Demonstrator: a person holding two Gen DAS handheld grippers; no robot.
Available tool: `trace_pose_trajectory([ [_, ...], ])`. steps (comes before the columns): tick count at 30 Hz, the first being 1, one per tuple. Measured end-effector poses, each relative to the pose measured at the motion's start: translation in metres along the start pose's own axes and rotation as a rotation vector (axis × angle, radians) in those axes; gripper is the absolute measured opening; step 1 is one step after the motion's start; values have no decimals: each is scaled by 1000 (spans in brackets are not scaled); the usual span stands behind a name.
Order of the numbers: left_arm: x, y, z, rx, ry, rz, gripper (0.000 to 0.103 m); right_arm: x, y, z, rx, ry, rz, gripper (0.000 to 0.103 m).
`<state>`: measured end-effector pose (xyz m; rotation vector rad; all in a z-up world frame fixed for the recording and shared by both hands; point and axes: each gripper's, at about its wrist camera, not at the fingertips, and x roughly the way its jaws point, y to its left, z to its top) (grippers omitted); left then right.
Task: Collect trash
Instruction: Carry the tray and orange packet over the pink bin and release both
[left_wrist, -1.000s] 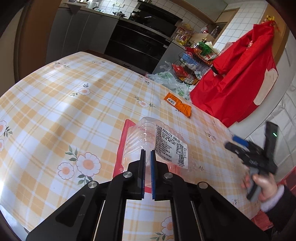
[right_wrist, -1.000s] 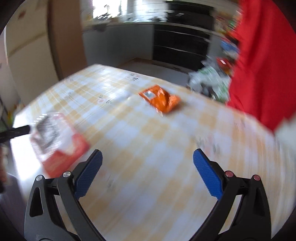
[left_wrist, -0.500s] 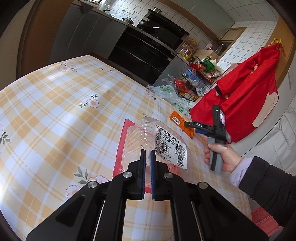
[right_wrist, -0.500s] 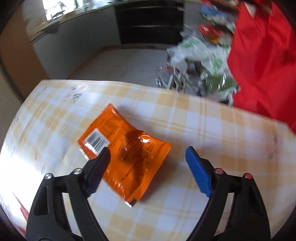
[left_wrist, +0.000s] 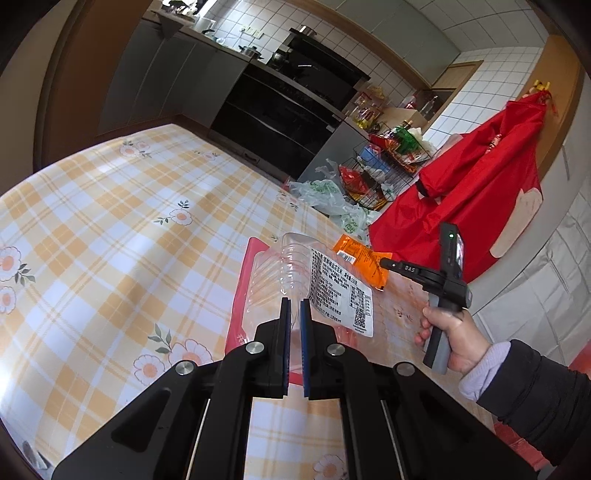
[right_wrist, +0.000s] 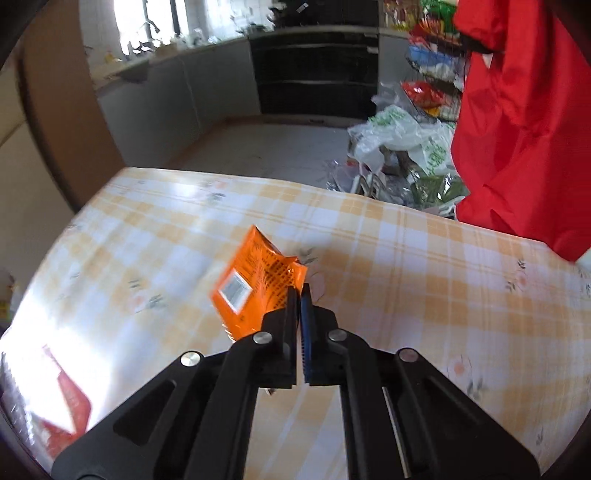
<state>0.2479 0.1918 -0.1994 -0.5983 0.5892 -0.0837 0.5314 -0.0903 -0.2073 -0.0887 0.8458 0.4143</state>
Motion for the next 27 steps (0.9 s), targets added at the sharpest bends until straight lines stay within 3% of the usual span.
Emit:
trace_pose_trajectory([
  [10, -61, -50, -19, 73, -4, -33, 5, -157, 14, -54, -27, -152, 105, 6],
  [18, -109, -87, -47, 109, -1, -69, 5, -285, 12, -117, -24, -273, 112, 6],
  [27, -153, -119, -80, 144, 22, -116, 5, -389, 18, -191, -15, -373, 97, 6],
])
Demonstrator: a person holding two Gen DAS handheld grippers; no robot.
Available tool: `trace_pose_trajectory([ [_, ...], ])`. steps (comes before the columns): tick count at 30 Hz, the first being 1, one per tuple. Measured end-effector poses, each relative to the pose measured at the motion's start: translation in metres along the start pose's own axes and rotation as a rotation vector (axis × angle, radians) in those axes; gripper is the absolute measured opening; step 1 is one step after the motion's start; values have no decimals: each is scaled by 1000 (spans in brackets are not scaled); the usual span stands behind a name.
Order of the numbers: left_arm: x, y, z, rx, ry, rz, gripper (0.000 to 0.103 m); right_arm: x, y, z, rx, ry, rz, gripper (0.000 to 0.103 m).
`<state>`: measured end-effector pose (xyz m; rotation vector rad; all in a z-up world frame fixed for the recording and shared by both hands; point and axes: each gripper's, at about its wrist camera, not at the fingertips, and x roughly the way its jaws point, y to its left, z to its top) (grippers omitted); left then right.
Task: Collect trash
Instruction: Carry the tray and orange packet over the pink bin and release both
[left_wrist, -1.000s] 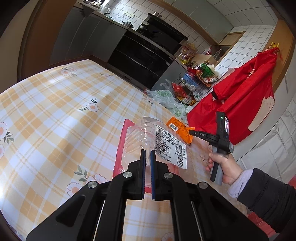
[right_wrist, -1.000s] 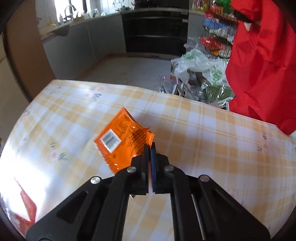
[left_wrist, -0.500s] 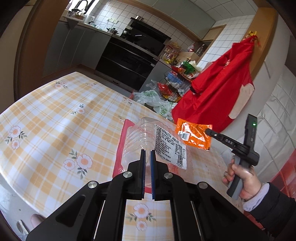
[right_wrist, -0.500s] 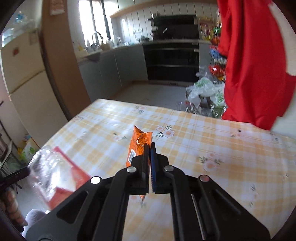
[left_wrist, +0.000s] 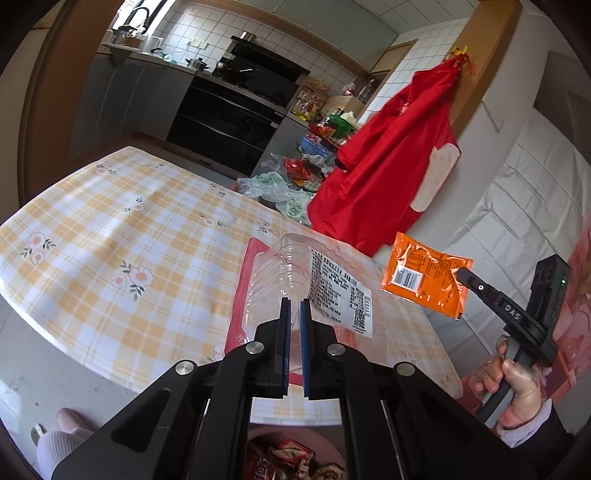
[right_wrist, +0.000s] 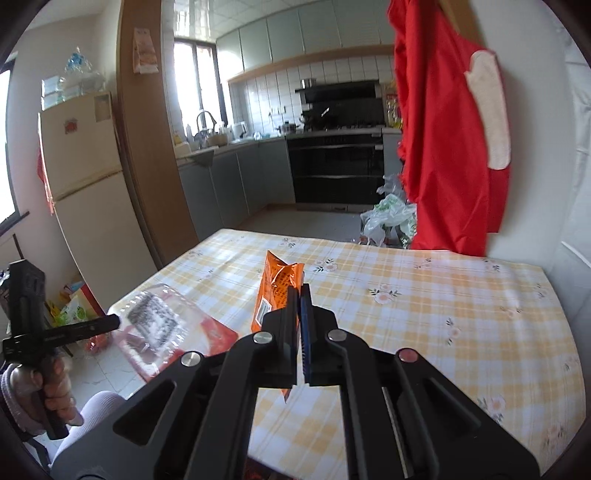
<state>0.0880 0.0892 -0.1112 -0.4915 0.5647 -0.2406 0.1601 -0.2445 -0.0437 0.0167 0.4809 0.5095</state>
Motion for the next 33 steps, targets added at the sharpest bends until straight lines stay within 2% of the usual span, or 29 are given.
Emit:
trace_pose_trajectory([
  [6, -19, -23, -24, 35, 36, -28, 5, -60, 12, -18, 8, -59, -9, 6],
  [16, -15, -52, -77, 77, 165, -89, 5, -105, 28, -39, 10, -74, 0, 6],
  [19, -10, -56, -96, 87, 208, -76, 7, -115, 31, -43, 12, -76, -2, 6],
  [20, -8, -56, -100, 87, 218, -61, 11, -119, 32, -45, 14, -76, -4, 6],
  [21, -6, -54, -106, 86, 228, -39, 33, -122, 32, -46, 16, -76, -5, 6],
  [22, -6, -52, -107, 82, 228, -31, 60, -125, 33, -49, 19, -76, -6, 6],
  [25, -20, -42, -103, 49, 175, -14, 79, -130, 36, -55, 29, -71, -10, 6],
  [27, -30, -38, -95, 52, 133, 35, 95, -132, 37, -59, 34, -65, -13, 6],
  [30, -46, -35, -83, 82, 62, 160, 97, -133, 40, -66, 49, -58, -10, 6],
  [33, -53, -35, -76, 123, 35, 257, 97, -132, 43, -75, 61, -44, -4, 6],
])
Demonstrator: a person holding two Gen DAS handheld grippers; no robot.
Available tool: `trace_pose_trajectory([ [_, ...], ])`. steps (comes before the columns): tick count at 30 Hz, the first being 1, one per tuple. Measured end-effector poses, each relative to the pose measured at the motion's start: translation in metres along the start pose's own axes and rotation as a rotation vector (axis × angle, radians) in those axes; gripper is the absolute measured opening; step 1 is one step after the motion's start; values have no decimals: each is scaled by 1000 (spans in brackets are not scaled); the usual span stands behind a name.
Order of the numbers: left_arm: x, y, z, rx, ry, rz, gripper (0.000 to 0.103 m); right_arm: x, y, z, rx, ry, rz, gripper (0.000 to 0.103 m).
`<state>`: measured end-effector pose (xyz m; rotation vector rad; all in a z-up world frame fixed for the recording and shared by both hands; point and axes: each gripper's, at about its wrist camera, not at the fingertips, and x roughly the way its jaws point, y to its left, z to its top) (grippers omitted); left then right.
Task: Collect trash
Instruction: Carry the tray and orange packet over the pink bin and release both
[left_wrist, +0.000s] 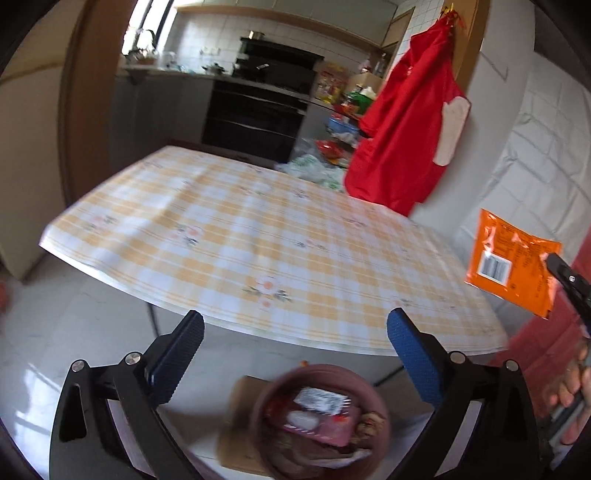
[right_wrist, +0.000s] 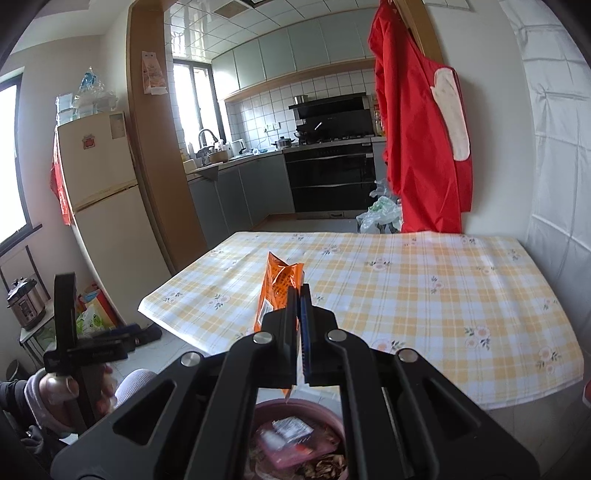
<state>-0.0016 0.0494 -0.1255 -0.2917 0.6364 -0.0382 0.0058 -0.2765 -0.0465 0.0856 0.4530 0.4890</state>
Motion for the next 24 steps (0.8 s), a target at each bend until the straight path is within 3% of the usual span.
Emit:
trace_pose_trajectory([
  [7, -16, -2, -1, 94, -65, 98, 97, 9, 13, -20, -6, 75, 29, 6],
  [24, -12, 10, -12, 63, -49, 132, 97, 51, 41, -65, 9, 255, 133, 6],
])
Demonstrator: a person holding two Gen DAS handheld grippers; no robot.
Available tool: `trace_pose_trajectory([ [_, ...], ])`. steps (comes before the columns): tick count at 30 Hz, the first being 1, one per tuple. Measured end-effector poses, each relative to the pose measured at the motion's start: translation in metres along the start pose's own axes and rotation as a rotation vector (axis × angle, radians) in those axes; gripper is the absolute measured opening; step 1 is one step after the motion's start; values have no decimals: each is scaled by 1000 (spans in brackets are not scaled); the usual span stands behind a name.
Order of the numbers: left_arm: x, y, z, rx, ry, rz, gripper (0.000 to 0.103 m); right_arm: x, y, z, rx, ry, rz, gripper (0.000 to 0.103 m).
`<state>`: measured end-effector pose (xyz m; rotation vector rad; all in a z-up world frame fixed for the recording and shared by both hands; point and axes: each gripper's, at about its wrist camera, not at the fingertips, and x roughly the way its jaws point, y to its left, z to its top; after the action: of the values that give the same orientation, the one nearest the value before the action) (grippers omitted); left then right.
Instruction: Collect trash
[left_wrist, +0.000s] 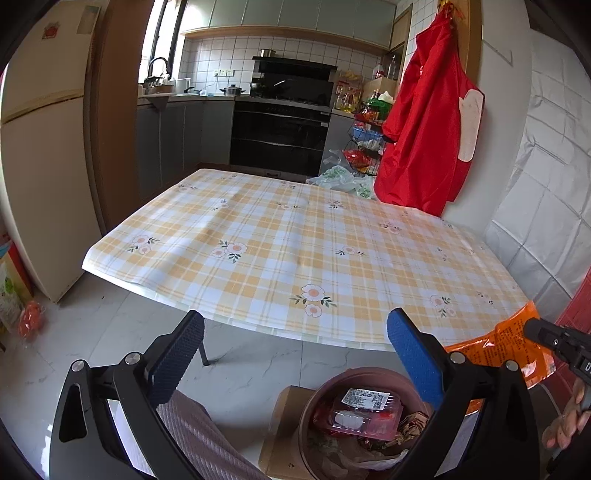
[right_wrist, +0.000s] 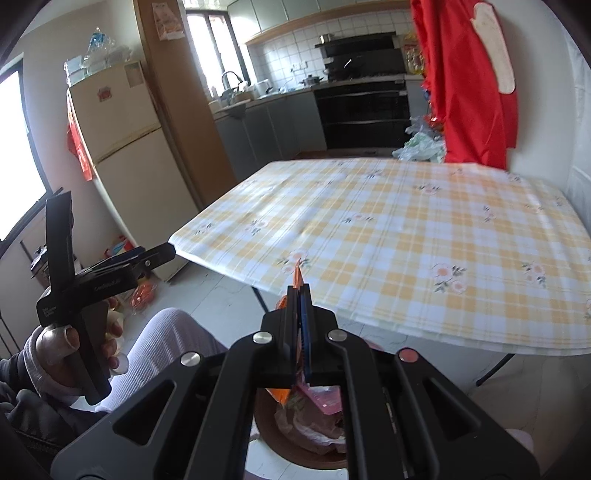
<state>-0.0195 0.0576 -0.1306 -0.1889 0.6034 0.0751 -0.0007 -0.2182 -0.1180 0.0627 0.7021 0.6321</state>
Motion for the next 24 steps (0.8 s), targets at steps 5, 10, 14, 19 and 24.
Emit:
trace_pose_trajectory([
  [5, 1, 2, -2, -6, 5, 6, 97, 14, -4, -5, 36, 38, 0, 37],
  [10, 0, -1, -3, 17, 8, 12, 97, 12, -19, -6, 97, 15, -89, 86],
  [14, -1, -4, -3, 40, 7, 10, 97, 0, -24, -3, 105, -50, -204, 98],
  [19, -3, -9, -2, 69, 4, -8, 97, -5, -29, 1, 119, -75, -322, 97],
  [24, -7, -19, 4, 110, -13, -30, 97, -14, -32, 10, 128, -95, -368, 97],
])
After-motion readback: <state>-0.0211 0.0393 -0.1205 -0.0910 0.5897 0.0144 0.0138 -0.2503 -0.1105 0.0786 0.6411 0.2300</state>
